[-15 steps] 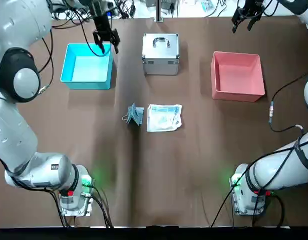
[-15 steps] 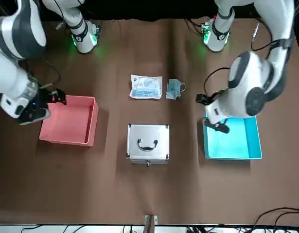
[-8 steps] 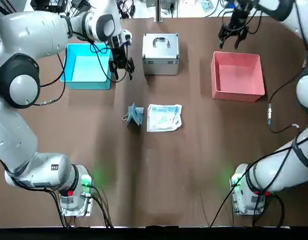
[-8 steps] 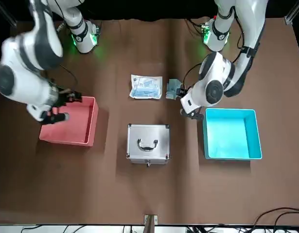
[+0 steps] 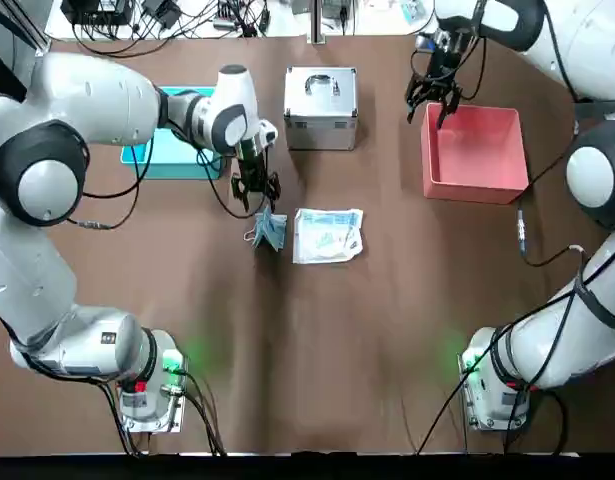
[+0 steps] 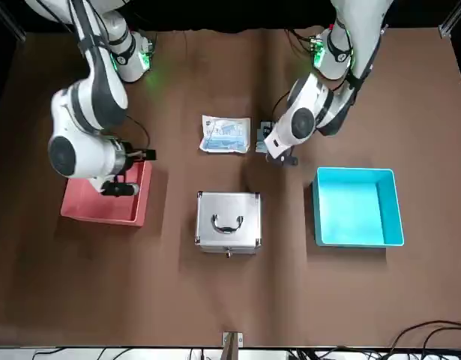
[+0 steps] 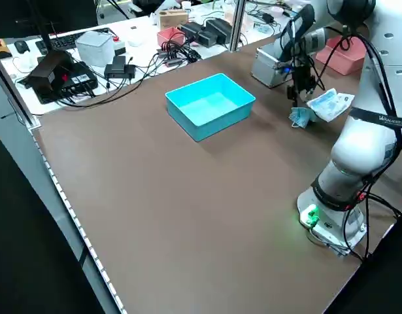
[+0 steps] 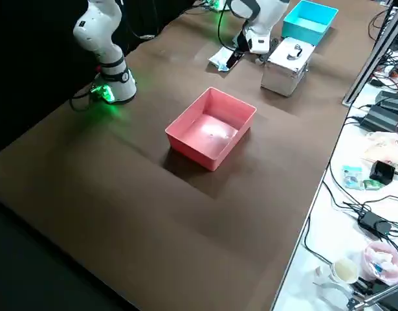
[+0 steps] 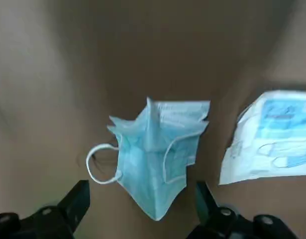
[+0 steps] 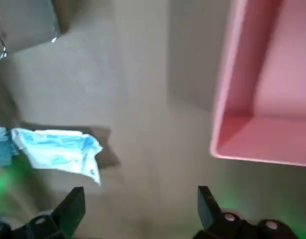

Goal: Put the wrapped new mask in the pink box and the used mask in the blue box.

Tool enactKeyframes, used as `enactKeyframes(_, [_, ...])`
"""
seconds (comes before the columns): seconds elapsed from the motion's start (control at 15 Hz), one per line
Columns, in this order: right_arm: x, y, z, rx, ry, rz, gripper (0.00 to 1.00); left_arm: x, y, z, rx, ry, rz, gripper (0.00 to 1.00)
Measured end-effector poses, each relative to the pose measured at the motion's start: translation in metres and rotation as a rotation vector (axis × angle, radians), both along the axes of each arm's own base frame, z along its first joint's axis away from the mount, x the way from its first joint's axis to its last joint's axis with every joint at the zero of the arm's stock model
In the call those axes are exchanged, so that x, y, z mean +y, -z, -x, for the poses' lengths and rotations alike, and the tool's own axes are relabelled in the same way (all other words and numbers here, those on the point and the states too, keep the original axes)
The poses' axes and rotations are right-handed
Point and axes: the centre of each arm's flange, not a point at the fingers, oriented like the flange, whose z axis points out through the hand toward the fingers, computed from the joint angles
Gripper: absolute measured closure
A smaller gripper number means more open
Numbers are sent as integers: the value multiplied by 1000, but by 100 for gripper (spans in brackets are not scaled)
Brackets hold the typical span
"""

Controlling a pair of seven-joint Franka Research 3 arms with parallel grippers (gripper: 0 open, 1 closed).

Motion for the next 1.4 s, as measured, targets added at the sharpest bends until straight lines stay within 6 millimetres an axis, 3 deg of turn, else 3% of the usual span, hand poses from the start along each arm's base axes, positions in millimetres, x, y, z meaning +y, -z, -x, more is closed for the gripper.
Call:
enactKeyframes(0.27, [40,46,13,99,40,-92,1,-9,17,19,42,-10,-31,11])
enactKeyframes(0.53, [77,91,28,193,68,-153,2,-9,35,25,69,-16,-58,48])
enactKeyframes(0.87, [126,160,57,229,48,-124,5,-12,34,22,59,-39,-74,94])
enactKeyframes(1.07, [137,190,74,267,25,-93,7,-14,26,9,38,-56,-59,98])
enactKeyframes(1.2, [137,198,80,279,15,-90,8,-17,13,-5,27,-59,-55,98])
enactKeyframes(1.4, [140,207,95,321,32,-107,11,-18,-43,-47,10,-38,-105,98])
